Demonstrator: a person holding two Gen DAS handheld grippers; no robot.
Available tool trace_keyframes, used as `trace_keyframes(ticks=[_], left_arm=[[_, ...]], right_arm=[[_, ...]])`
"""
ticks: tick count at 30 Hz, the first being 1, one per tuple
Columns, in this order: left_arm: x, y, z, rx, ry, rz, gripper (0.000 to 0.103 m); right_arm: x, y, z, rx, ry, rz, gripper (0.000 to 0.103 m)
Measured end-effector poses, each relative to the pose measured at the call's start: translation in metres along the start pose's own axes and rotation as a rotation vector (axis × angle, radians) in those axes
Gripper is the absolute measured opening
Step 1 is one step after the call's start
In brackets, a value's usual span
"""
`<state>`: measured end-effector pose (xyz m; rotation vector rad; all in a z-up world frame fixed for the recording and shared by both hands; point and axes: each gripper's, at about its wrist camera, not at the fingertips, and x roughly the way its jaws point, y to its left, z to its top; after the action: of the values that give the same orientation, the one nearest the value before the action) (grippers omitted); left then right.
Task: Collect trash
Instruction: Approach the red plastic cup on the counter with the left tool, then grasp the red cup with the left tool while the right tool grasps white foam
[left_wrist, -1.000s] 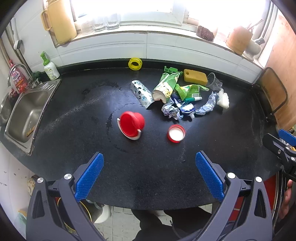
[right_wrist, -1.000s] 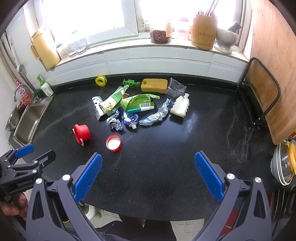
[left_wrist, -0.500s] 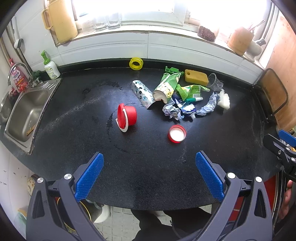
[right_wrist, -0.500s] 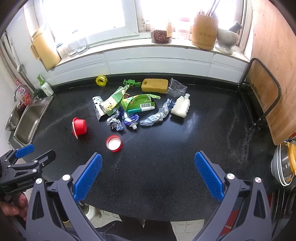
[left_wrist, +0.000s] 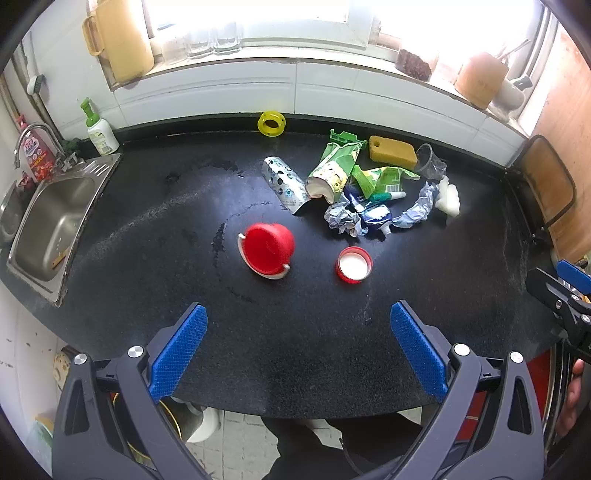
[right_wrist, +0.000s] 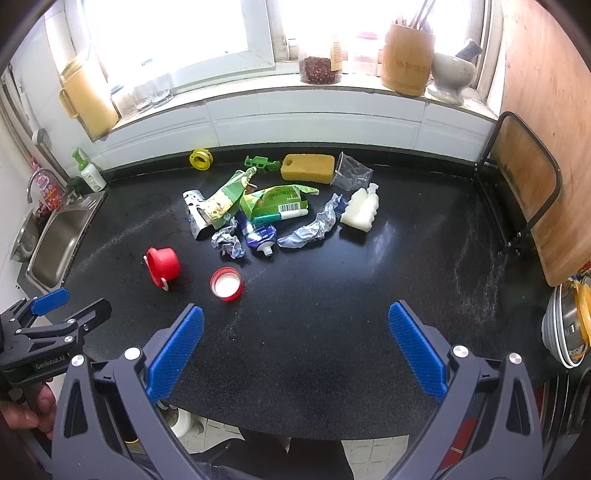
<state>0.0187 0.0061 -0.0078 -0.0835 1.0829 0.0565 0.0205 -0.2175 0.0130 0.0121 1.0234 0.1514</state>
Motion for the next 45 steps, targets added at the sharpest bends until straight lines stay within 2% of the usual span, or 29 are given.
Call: trace_keyframes(ticks=[11, 18, 21, 24, 32, 36, 38, 40, 42, 43, 44, 45], left_arm=[[0.021, 0.003, 0.007, -0.011, 0.033, -0.011, 0.097], [0.075, 0.017, 0.013, -0.017, 0.042, -0.024, 0.097], [0.110, 0.027, 0.018, -0.037, 0.061, -0.007, 0.097], [0.133, 0.034, 0.026, -0.069, 0.077, -0.012, 0.097], [0.187, 0.047, 0.053, -0.081, 0.099, 0.050, 0.097], [0.210, 0.046, 0.060, -0.081, 0.126, 0.030, 0.097], [0.219, 0.045, 0.063, -0.082, 0.140, 0.022, 0.097], [0.223, 0.043, 0.066, -0.080, 0.130, 0.011, 0.096], [0.224, 0.044, 0.070, -0.087, 0.127, -0.008, 0.091], [0.223, 0.045, 0.070, -0.091, 0.126, -0.013, 0.083], [0.222, 0.045, 0.071, -0.095, 0.119, -0.017, 0.077], [0.220, 0.045, 0.073, -0.097, 0.114, -0.025, 0.062]], right_arm=[[0.013, -0.009, 0.003, 0.014, 0.024, 0.014, 0.097], [0.036, -0.023, 0.015, 0.026, 0.050, 0.024, 0.097], [0.052, -0.028, 0.022, 0.021, 0.061, 0.021, 0.097], [0.075, -0.034, 0.031, 0.019, 0.072, 0.010, 0.097], [0.156, -0.062, 0.055, 0.102, 0.128, -0.021, 0.097], [0.205, -0.089, 0.073, 0.147, 0.160, -0.062, 0.097], [0.229, -0.101, 0.084, 0.173, 0.182, -0.055, 0.097], [0.248, -0.111, 0.095, 0.196, 0.188, -0.035, 0.091], [0.263, -0.116, 0.103, 0.196, 0.217, -0.039, 0.080], [0.269, -0.118, 0.105, 0.196, 0.231, -0.027, 0.065], [0.276, -0.119, 0.108, 0.195, 0.252, -0.001, 0.041], [0.279, -0.120, 0.109, 0.197, 0.264, 0.014, 0.040]])
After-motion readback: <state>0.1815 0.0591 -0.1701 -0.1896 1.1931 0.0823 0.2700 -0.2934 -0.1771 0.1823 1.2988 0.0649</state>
